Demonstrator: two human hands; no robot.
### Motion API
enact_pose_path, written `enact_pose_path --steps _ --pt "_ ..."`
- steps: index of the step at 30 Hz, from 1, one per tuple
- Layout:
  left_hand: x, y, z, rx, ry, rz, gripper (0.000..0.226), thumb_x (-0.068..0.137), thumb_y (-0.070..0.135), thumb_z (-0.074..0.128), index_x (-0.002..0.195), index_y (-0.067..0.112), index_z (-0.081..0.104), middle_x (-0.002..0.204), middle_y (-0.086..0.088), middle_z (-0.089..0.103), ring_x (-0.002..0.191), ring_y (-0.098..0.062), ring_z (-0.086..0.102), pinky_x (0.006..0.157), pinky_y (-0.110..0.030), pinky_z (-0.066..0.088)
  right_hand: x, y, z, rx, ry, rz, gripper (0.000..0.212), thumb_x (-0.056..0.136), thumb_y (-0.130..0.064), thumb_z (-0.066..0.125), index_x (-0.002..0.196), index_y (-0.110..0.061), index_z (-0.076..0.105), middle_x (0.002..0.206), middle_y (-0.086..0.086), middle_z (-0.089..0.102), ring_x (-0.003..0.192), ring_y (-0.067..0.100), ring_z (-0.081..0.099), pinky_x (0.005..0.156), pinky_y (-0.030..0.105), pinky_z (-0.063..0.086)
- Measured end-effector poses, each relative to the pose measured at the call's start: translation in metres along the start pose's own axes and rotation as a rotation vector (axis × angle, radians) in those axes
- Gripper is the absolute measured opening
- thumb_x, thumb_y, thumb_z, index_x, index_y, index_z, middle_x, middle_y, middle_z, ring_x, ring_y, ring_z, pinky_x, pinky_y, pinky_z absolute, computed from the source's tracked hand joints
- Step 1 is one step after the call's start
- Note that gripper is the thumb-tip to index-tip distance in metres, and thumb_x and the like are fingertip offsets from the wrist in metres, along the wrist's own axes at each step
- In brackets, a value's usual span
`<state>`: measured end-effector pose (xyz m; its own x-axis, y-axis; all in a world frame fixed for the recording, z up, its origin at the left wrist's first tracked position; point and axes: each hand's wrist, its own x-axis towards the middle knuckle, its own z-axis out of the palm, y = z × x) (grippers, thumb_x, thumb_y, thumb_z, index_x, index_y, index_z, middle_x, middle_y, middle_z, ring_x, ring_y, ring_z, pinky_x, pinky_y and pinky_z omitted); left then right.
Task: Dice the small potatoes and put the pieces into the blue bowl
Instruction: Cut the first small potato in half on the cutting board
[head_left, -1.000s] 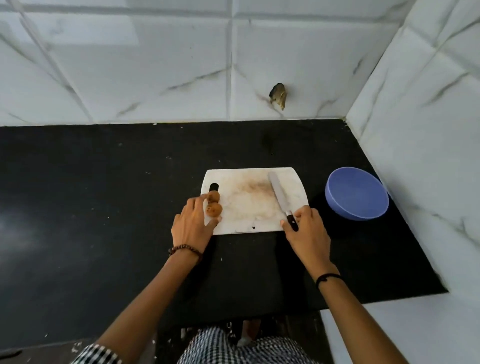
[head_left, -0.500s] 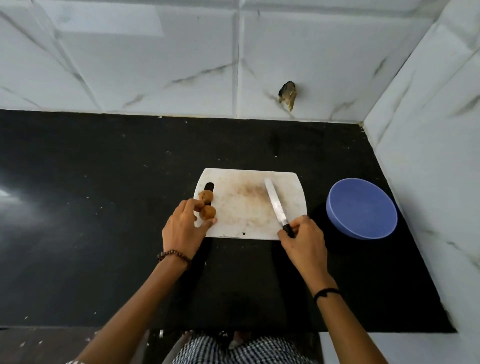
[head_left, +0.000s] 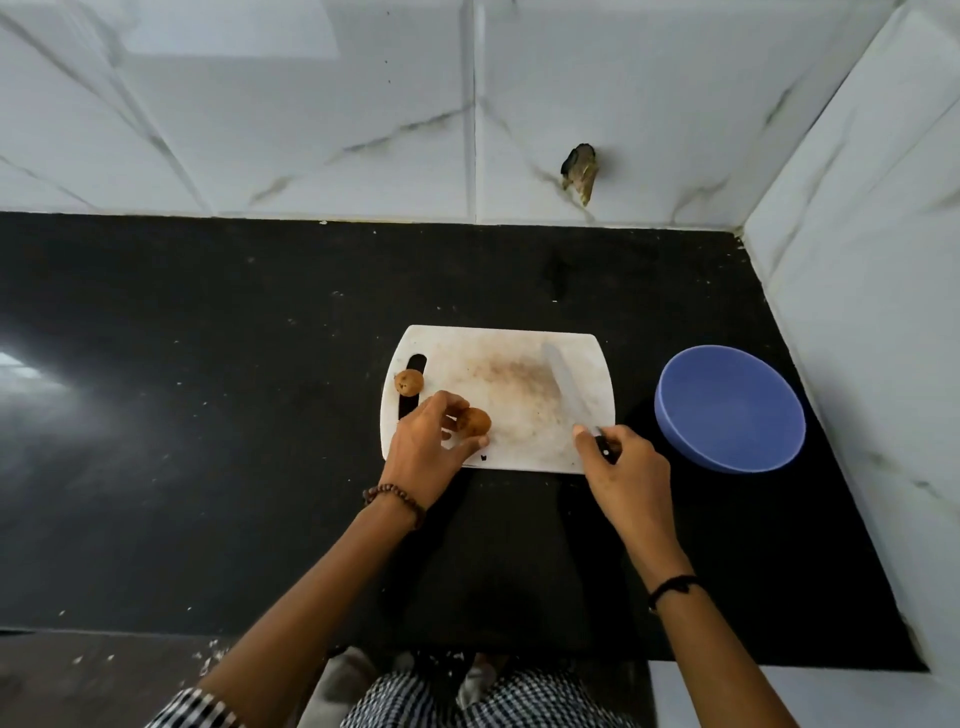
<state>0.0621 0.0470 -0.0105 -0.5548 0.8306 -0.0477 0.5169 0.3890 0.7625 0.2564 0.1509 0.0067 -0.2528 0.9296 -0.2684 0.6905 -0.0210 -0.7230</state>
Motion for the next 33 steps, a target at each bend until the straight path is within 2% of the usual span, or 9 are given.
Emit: enact_pose_path --steps 5,8,11,14,20,24,26,29,33 --pt "0.012 0.004 0.008 -0.012 -0.055 0.031 0.046 0.080 0.026 0.075 0.122 0.020 0.057 0.112 0.003 0.062 0.097 -0.008 0.060 0.087 -0.024 0.054 0.000 -0.003 -0.001 0.063 -0.052 0.042 0.036 0.099 -0.053 0.050 0.102 -0.019 0.062 0.097 -0.003 0.064 0.087 0.008 0.060 0.066 0.018 0.043" --pt "0.021 0.008 0.013 -0.005 -0.062 0.058 0.044 0.079 0.027 0.076 0.120 0.019 0.062 0.112 0.003 0.063 0.095 -0.007 0.060 0.087 -0.024 0.053 0.000 -0.005 0.003 0.202 -0.116 0.084 0.036 0.096 -0.054 0.055 0.101 -0.019 0.062 0.088 0.000 0.069 0.077 0.011 0.063 0.070 0.029 0.053" --pt "0.027 0.013 0.017 0.038 -0.056 0.072 0.045 0.076 0.033 0.078 0.117 0.022 0.064 0.107 0.007 0.066 0.090 -0.005 0.060 0.083 -0.024 0.052 -0.003 -0.009 0.006 0.315 -0.158 0.119 0.032 0.096 -0.052 0.057 0.103 -0.020 0.059 0.084 0.002 0.072 0.069 0.010 0.062 0.066 0.027 0.049" --pt "0.035 0.019 0.021 0.023 -0.037 0.082 0.046 0.073 0.030 0.081 0.115 0.020 0.065 0.103 0.006 0.067 0.084 -0.004 0.061 0.080 -0.020 0.051 -0.002 -0.013 0.009 0.329 -0.180 0.107 0.033 0.096 -0.054 0.057 0.104 -0.022 0.060 0.084 0.005 0.071 0.069 0.011 0.062 0.064 0.027 0.049" --pt "0.051 0.024 0.023 0.003 0.017 0.062 0.047 0.071 0.032 0.082 0.114 0.018 0.067 0.101 0.006 0.068 0.084 -0.005 0.062 0.080 -0.020 0.052 0.004 -0.026 0.012 0.263 -0.176 0.018 0.034 0.100 -0.049 0.052 0.095 -0.018 0.066 0.080 0.003 0.066 0.070 0.011 0.060 0.066 0.027 0.051" --pt "0.061 0.028 0.023 -0.020 0.047 0.033 0.047 0.071 0.030 0.082 0.114 0.018 0.068 0.100 0.006 0.068 0.085 -0.006 0.061 0.076 -0.009 0.045 0.010 -0.033 0.015 0.178 -0.198 -0.046 0.036 0.101 -0.048 0.049 0.094 -0.015 0.063 0.084 0.007 0.065 0.074 0.014 0.060 0.076 0.036 0.055" --pt "0.065 0.029 0.023 -0.011 0.045 0.018 0.046 0.073 0.030 0.081 0.115 0.018 0.067 0.100 0.005 0.068 0.086 -0.006 0.060 0.071 -0.004 0.039 0.012 -0.035 0.018 0.130 -0.198 -0.072 0.036 0.102 -0.049 0.046 0.096 -0.016 0.060 0.080 0.003 0.062 0.071 0.011 0.058 0.071 0.034 0.053" --pt "0.067 0.025 0.025 -0.001 0.032 0.013 0.046 0.075 0.030 0.079 0.118 0.017 0.066 0.101 0.003 0.067 0.088 -0.007 0.059 0.070 -0.002 0.036 0.014 -0.037 0.023 0.014 -0.215 -0.090 0.036 0.104 -0.050 0.039 0.107 -0.018 0.054 0.078 -0.003 0.056 0.067 0.007 0.054 0.060 0.023 0.041" --pt "0.069 0.017 0.025 -0.005 -0.008 0.039 0.043 0.082 0.029 0.073 0.123 0.018 0.063 0.105 0.003 0.065 0.092 -0.007 0.058 0.080 -0.008 0.040 0.015 -0.037 0.029 -0.080 -0.236 -0.095 0.037 0.105 -0.051 0.035 0.113 -0.018 0.050 0.083 -0.001 0.058 0.071 0.010 0.057 0.060 0.025 0.043"
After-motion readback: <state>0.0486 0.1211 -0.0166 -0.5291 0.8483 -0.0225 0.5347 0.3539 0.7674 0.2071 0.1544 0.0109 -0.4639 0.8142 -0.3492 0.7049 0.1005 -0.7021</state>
